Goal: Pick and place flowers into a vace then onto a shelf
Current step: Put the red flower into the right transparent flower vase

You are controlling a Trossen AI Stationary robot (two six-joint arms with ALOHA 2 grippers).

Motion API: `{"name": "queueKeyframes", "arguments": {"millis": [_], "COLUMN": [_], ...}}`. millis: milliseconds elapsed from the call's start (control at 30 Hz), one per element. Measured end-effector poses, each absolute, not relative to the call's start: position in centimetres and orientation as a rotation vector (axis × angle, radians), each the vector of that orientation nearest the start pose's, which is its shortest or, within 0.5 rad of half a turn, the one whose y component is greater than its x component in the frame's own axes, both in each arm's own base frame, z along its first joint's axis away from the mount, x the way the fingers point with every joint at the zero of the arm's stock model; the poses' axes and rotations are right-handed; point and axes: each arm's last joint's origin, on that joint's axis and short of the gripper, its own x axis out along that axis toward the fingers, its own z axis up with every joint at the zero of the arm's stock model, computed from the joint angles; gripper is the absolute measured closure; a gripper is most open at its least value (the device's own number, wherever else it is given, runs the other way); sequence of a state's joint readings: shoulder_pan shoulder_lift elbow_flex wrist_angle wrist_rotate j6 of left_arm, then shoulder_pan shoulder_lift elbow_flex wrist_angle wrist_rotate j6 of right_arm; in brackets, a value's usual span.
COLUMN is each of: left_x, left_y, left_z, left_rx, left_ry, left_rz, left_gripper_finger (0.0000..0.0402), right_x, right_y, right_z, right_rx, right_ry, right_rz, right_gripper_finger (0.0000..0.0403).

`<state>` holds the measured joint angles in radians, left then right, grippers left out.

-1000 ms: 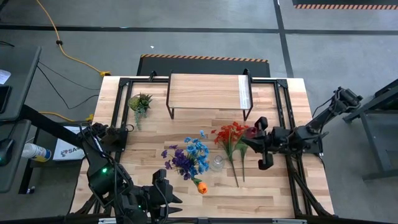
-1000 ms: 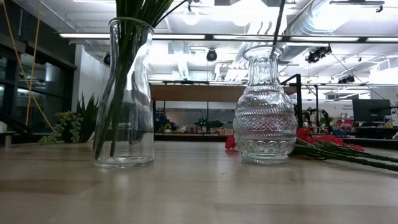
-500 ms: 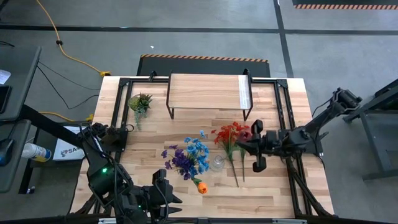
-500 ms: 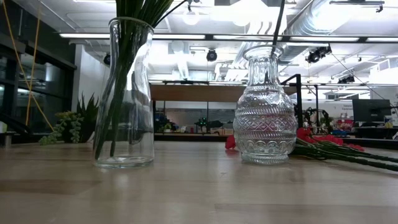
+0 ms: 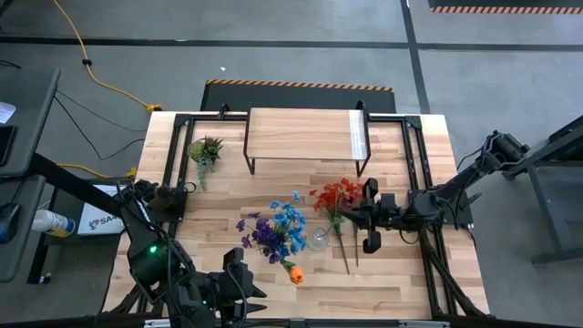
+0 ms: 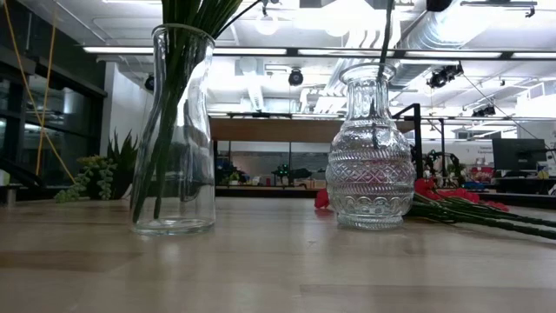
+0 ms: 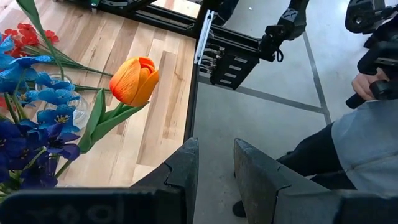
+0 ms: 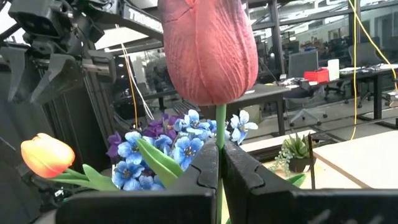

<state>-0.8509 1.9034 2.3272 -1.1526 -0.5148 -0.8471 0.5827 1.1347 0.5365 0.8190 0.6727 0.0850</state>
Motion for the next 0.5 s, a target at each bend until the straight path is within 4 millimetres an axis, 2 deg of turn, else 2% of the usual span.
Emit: {"name": "queueKeyframes", "arguments": {"millis": [267,500], "left_x": [25.74,25.74], "left_y": [-27.19,-27.19], "left_z": [44.66,44.66], "left_rx": [-0.352,-0.352], "left_ry": [0.647,0.647], "left_rz": [-0.060,-0.060], "left_gripper_finger": [0.0268,0.0268], "right_x": [20.50,20.52], "right_y": [11.38,11.41], "right_z": [27.04,26.88], "right_rx": [0.229,0.225], "right_ry": [-0.149,-0.134], "right_rz": [-0.070,-0.069], "right_gripper_finger": [0.0401,0.0381]}}
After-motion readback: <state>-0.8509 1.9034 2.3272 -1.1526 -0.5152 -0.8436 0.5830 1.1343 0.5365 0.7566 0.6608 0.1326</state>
